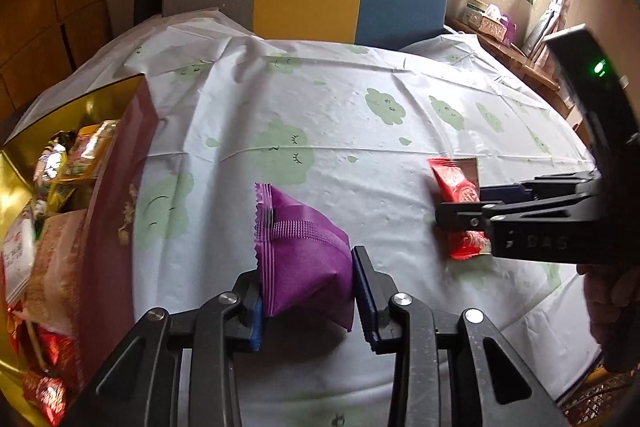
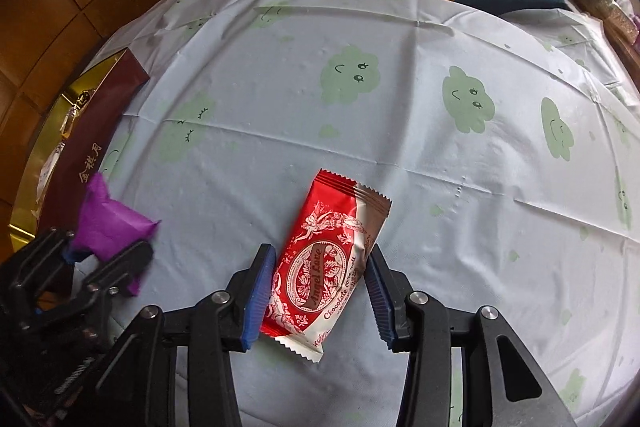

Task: Organize snacks
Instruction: 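Grasp the red-white chocolate packet with the right tool while the left tool holds the purple pouch, then carry the purple pouch into the gold tray and open the left tool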

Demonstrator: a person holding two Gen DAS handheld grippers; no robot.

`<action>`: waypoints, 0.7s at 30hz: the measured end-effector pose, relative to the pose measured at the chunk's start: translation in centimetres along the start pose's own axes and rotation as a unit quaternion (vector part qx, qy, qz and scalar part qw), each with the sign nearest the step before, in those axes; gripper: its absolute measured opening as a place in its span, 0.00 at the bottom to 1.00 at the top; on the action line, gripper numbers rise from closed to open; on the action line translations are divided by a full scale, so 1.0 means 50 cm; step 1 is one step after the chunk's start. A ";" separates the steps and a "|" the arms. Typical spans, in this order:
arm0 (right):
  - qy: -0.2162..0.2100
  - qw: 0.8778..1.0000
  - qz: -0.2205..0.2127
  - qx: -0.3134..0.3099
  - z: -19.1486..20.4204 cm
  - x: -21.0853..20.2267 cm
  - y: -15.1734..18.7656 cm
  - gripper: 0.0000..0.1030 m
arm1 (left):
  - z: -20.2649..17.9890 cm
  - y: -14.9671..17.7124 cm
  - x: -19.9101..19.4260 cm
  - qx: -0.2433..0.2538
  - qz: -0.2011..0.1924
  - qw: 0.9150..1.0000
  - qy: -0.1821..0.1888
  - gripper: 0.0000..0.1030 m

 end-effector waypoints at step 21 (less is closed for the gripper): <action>0.031 0.998 -0.041 -0.045 0.014 0.001 0.004 0.45 | 0.161 -0.044 -0.273 -0.063 -0.109 0.987 -0.100 0.35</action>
Point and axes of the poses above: each gripper's, at about its wrist camera, not at the fingertips, and x roughly the way its jaws point, z to its left, y to its underside, the point moved 8 cm from there along x, roughly the way its jaws point, and after that the axes turned 5 degrees about y, right-handed, at the moved point
